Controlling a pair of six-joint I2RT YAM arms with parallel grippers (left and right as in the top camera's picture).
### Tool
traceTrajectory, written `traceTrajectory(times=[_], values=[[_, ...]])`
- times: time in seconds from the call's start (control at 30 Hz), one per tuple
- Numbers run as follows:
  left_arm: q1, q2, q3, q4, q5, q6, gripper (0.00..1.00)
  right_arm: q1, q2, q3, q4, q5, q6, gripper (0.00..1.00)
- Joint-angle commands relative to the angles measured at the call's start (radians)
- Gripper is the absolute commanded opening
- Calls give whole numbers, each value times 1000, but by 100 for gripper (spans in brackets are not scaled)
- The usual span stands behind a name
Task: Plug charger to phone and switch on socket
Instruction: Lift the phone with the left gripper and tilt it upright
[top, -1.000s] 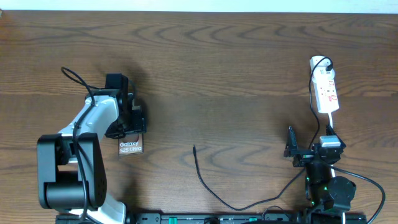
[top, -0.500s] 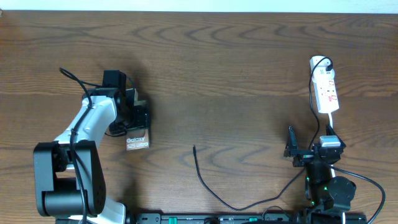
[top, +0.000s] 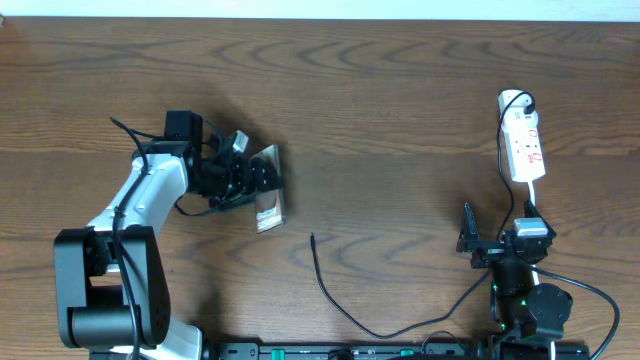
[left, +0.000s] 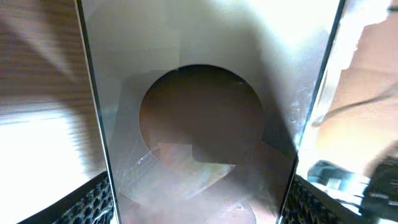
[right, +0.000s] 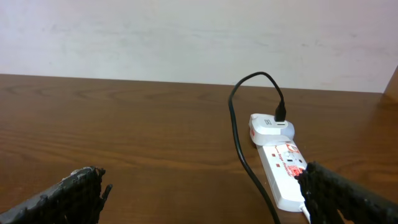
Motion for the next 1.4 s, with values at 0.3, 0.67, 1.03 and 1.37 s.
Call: traceTrajectory(times=[0.3,0.67,1.03,1.37], values=[[3,-28,32,153,533,-443,7,3,0,-1,-5,4,14,99],[3,-29,32,302,710,-948,7,3,0,-1,-5,4,14,99],[3,-29,32,302,710,-1097,7,3,0,-1,-5,4,14,99],[3,-29,32,302,710,-1126,7,3,1,-1,-5,4,14,99]])
